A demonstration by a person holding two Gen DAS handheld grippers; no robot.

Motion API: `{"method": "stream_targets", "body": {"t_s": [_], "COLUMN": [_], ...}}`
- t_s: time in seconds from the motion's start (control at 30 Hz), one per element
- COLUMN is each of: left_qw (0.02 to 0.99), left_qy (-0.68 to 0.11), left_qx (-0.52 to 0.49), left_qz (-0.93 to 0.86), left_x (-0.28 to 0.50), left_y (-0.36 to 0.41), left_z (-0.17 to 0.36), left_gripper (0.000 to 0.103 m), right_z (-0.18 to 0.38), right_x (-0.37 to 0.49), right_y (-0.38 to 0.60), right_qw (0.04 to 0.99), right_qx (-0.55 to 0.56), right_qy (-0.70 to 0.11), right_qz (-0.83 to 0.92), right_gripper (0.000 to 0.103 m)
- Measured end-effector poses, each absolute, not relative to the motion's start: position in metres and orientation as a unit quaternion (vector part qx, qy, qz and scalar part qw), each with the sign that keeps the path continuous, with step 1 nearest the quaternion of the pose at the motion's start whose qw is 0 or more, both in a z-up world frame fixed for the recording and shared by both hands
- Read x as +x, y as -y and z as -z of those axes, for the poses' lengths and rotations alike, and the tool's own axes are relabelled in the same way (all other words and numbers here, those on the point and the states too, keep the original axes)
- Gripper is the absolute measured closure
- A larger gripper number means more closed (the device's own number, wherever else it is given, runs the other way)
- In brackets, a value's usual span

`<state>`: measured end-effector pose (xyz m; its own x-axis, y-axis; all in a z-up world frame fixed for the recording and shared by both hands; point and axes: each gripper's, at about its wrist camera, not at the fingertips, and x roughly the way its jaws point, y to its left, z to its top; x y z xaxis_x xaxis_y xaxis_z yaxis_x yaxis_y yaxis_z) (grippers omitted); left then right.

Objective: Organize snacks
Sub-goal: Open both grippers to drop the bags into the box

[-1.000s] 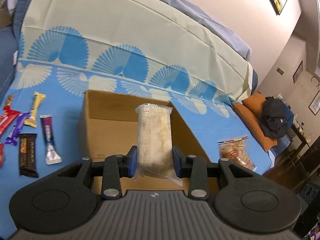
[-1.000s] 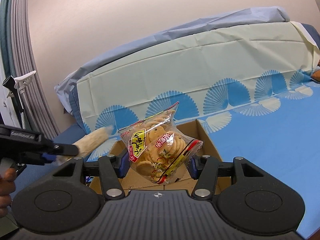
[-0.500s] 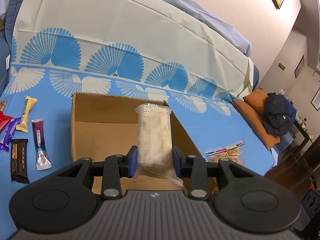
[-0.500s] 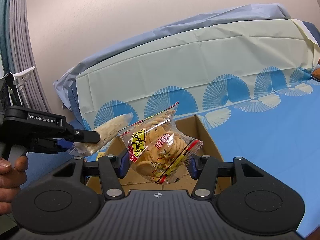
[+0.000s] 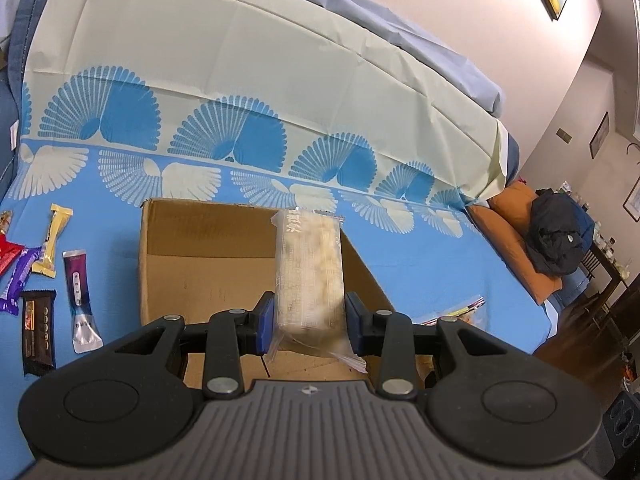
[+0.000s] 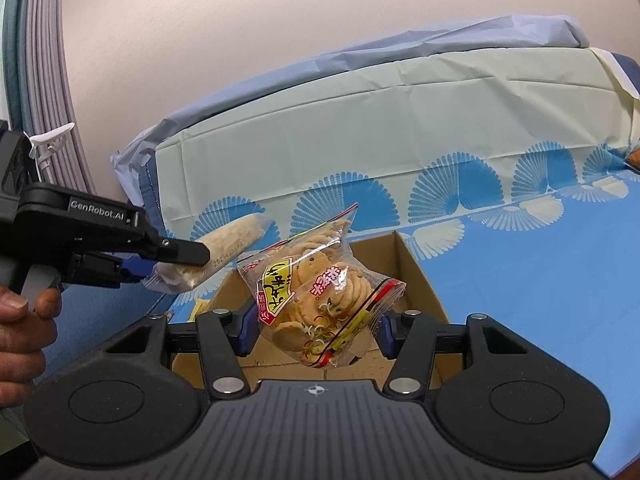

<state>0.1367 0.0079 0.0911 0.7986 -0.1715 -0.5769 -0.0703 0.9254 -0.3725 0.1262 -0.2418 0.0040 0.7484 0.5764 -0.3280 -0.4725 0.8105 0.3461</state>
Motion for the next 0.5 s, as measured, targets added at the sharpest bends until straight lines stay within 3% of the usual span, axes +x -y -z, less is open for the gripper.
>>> {"method": "stream_targets", "body": {"t_s": [0.4, 0.5], "left_qw": [0.932, 0.933], "left_qy": [-0.311, -0.312], "left_qx": [-0.182, -0.178], "left_qz": [0.034, 0.032], "left_x": [0.141, 0.141], "left_y": [0.002, 0.004], "left_z": [-0.098, -0.099], "left_gripper": [0.063, 0.059], "right_z": [-0.003, -0.003], "right_x": [0.124, 0.125], "right_y": [0.242, 0.241], "right_qw": [0.927, 0.926], "right_qx": [0.12, 0.12], "right_qy": [-0.213, -0.218], "right_qz": [-0.284, -0.284], "right_gripper": [0.046, 0.042]}}
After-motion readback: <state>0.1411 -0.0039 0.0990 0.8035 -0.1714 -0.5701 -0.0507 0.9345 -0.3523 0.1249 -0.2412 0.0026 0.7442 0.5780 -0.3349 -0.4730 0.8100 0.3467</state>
